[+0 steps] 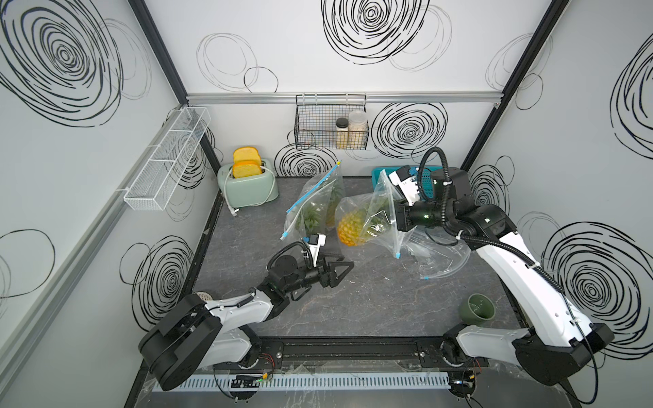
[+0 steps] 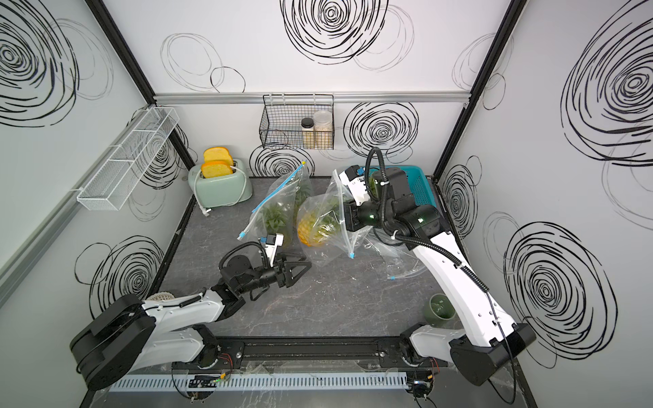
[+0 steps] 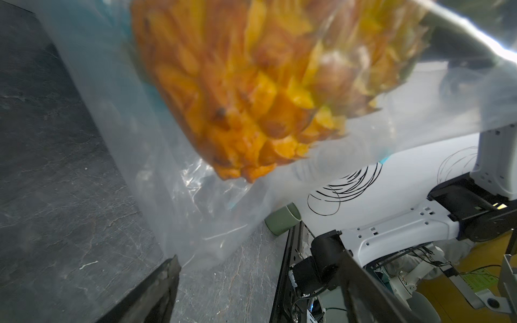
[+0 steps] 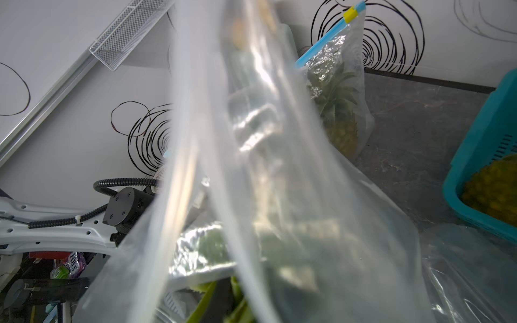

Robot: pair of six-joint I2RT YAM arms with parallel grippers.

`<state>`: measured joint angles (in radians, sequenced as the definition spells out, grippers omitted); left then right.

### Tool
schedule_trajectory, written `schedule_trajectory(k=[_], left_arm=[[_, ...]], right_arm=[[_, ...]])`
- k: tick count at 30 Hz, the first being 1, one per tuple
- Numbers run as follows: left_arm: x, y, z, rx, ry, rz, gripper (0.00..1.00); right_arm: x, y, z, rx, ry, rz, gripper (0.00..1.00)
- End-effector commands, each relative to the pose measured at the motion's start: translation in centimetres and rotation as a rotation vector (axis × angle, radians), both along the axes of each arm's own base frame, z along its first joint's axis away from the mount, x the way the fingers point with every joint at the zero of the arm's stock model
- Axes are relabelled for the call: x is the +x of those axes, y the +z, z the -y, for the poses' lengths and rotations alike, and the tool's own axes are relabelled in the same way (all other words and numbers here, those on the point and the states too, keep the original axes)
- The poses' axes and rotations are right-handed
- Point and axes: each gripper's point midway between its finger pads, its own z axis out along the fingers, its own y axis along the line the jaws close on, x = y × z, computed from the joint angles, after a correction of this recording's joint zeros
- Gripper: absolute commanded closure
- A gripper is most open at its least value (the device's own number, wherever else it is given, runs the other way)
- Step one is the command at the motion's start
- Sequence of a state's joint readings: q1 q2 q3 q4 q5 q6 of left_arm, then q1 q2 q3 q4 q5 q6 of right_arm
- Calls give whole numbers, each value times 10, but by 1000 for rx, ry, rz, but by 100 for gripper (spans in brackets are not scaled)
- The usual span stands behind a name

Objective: Open the zip-top bag and take out the pineapple
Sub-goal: Pick up the pineapple from the zipper food storage bag.

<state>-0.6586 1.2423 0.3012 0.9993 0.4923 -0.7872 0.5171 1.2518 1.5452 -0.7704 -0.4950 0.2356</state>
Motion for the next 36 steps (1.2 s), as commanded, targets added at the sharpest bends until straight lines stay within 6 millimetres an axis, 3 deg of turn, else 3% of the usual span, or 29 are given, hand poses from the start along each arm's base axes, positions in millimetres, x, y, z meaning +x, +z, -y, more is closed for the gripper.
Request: schedule_trajectory(k=[1,11,16,18,19,20,22,24,30,36], left_arm=[[8,17,-3,-13,35,63,8],[30,26,-7,-25,76,102,8],[30,39,-1,-69,38,133,11],[28,44,3,-90,15,142,24],[28,44,5,-94,8,140,37],[28,44,6,-97,7,135,58],[30,41,6,-89,7,130,83],[33,33,5,-66,21,103,100],[61,-12,-16,115,211,2,100],[88,-66,-67,332,522,-132,100]], right_arm=[[-10,37,-6,73,50,92,100],[-17,43,-18,81,84,96,100],[-19,42,-22,85,92,90,100],[-18,42,-23,91,90,93,100],[-18,42,-23,93,89,93,100],[-17,42,-23,94,88,93,100],[-16,41,-24,95,85,96,100],[-16,39,-23,88,83,93,100],[-17,32,-19,64,72,86,100],[-26,38,-10,44,65,90,100]])
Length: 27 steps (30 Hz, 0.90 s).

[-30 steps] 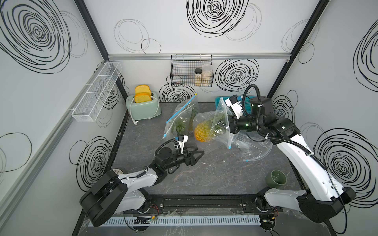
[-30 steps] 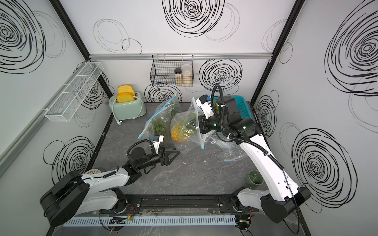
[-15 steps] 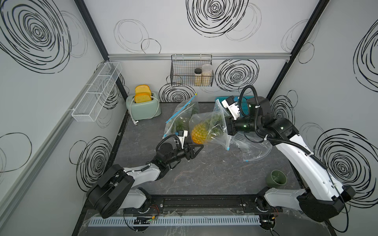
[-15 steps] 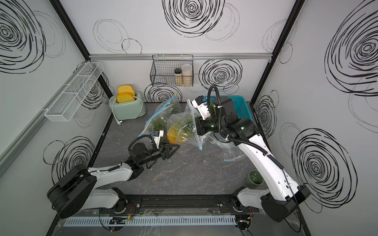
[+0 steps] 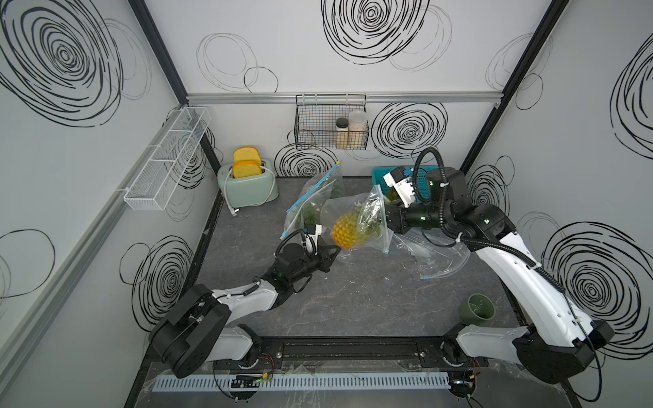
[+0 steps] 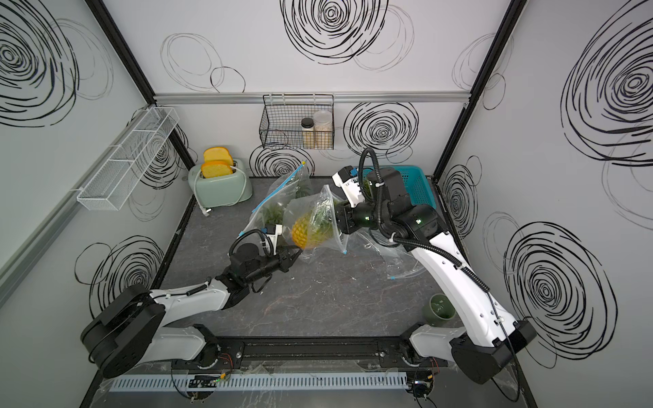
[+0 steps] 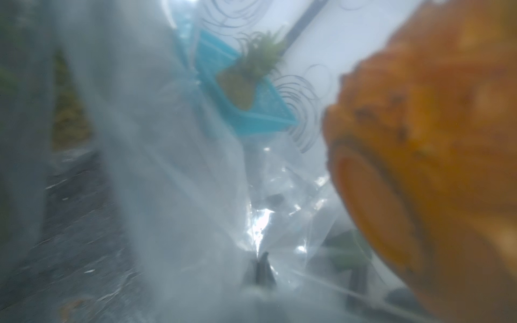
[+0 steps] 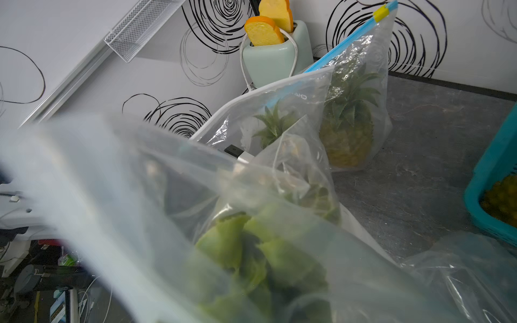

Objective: Open the zip-top bag and take out the pineapple
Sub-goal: Pick up the pineapple from the zipper food storage bag.

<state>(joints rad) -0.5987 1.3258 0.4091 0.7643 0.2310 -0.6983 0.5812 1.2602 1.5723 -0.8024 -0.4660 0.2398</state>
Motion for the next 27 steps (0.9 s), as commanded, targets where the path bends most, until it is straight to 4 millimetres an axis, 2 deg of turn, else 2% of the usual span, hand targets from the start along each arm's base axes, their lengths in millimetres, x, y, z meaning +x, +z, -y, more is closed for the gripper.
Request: schedule_trajectory(k=[1,4,11,16,23,27], left_arm=[[21,-30,-43,141,249,-67,100],[24,-37,-60,147,346,-91,100],[24,-35,-94,114,538,-115,100],[22,-32,-108,101,609,-115,100],[13,-37,-132,83,724,-140,100],[7,-40,-143,79,769,-149,100]], right_arm=[[-14,37,4,61,28,94,100],[-20,37,9,48,28,85,100],[-33,31,27,-4,-4,54,100],[-38,28,37,-25,-29,43,100],[-44,18,41,-73,-18,5,100],[-43,22,46,-82,-33,15,100]])
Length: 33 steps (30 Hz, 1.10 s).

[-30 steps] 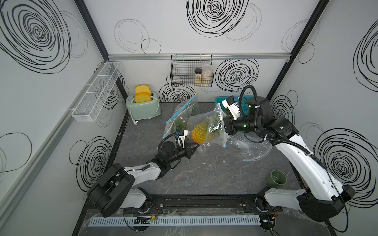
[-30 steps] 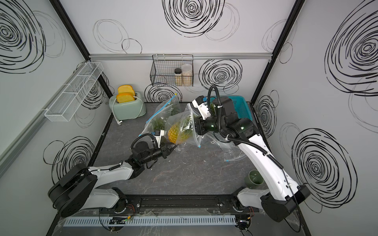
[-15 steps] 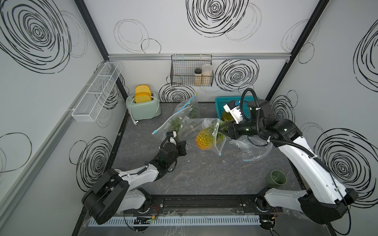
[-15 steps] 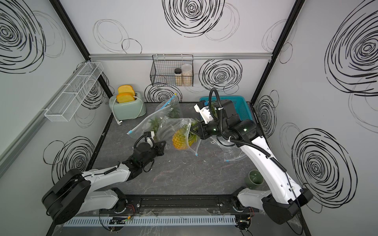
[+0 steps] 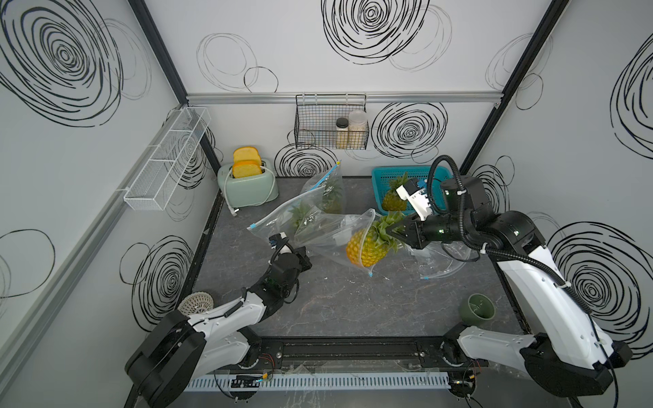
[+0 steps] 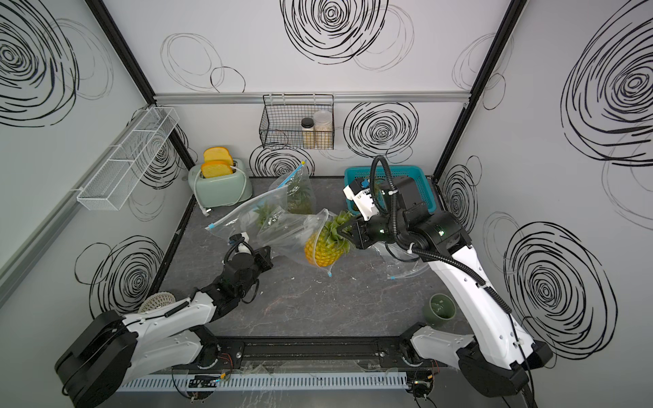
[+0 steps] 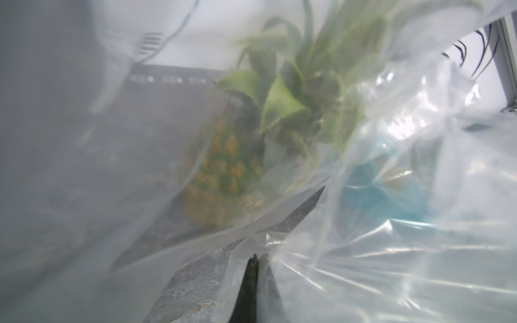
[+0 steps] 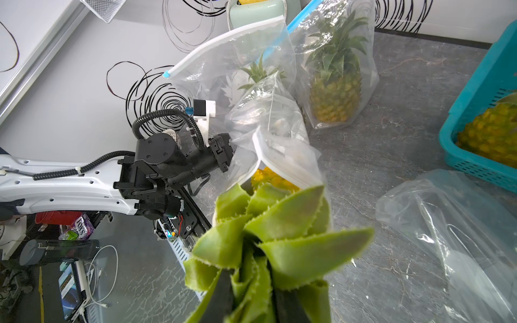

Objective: Open the zip-top bag and take out the pineapple
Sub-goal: Pick up the pineapple from the zipper food storage bag.

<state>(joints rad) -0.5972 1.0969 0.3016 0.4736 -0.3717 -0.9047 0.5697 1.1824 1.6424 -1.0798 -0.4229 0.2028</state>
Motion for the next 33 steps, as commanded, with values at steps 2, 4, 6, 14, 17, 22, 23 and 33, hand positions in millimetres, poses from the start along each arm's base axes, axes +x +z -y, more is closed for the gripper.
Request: schedule_trajectory(k=[2,4,6,14,17,22,23,33], left_arm=[[-5,-11,-28,11,143,-30,100],[-8,-13,-29,11,147,-35,100],[-10,-17,-29,3,149,-43,100],[-9,-19,-26,3,167,-46,100],[-10,-16,-29,1,189,-35,100],[-10,-6,-28,-47,203,-5,100],[-11,-1,-27,-61,202,7,100],[-24,42,-45,-155,279,99,100]], right_arm=[[-1,25,8,23,-9,85,100],[-1,27,8,31,-5,88,100],[-3,27,6,40,12,80,100],[-12,21,7,-2,57,46,100],[-16,13,7,-19,81,16,100],[-21,-12,7,-65,106,-42,100],[-21,-17,8,-73,110,-51,100],[-15,-58,19,-182,75,-96,100]])
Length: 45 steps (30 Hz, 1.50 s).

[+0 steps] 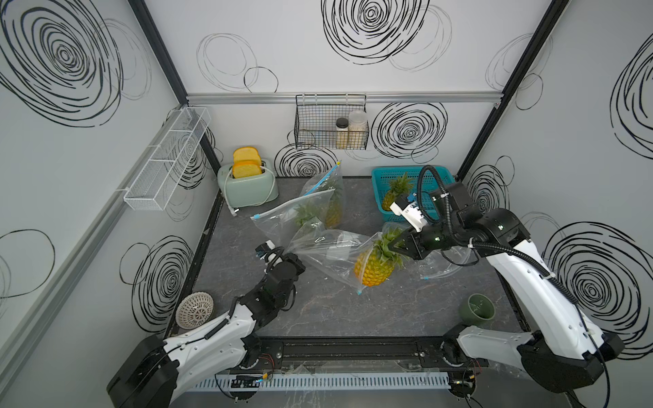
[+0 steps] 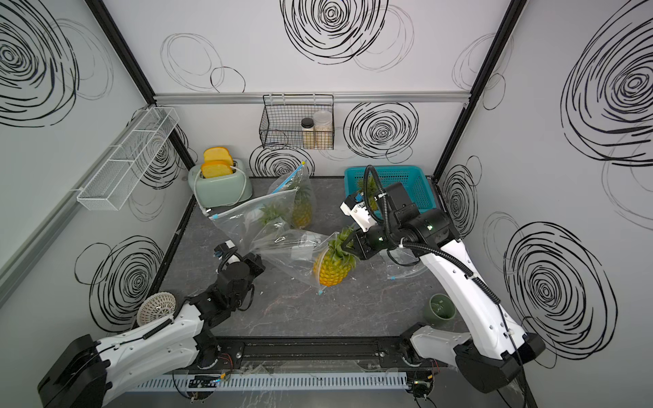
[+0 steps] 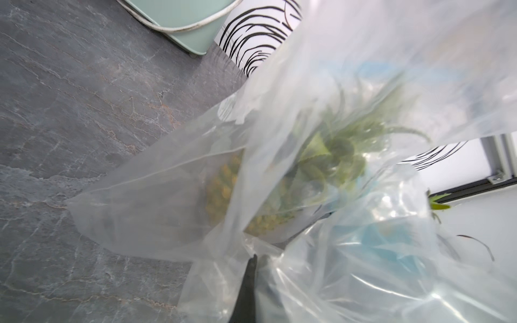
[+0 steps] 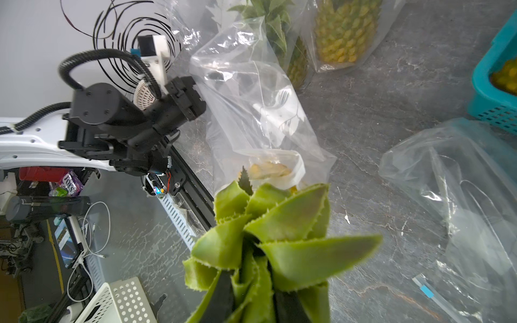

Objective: Open the zip-top bag and take out the pineapple
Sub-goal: Pick up the pineapple from the zipper food storage bag, then place the zipper food storage bag at the center of the board.

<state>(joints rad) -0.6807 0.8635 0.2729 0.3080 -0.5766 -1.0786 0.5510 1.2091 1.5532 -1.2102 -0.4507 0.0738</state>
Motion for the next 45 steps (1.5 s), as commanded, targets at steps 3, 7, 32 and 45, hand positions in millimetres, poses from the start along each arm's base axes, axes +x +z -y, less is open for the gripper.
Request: schedule_trajectory(k=[3,7,32,45], left_arm=[[-7,23,-31,-35,147,57,100],[-15,30,-45,-21,186,78,100],[-48,-5,19,13,12,-142,100],[-37,-5,70,145,-108,-186,98]], right_arm=[[1,-3,8,-35,-7,33,100],[2,-1,6,-25,3,37,100],[86,46,61,-156,-434,355,100],[117,65,85,-130,-544,440,100]])
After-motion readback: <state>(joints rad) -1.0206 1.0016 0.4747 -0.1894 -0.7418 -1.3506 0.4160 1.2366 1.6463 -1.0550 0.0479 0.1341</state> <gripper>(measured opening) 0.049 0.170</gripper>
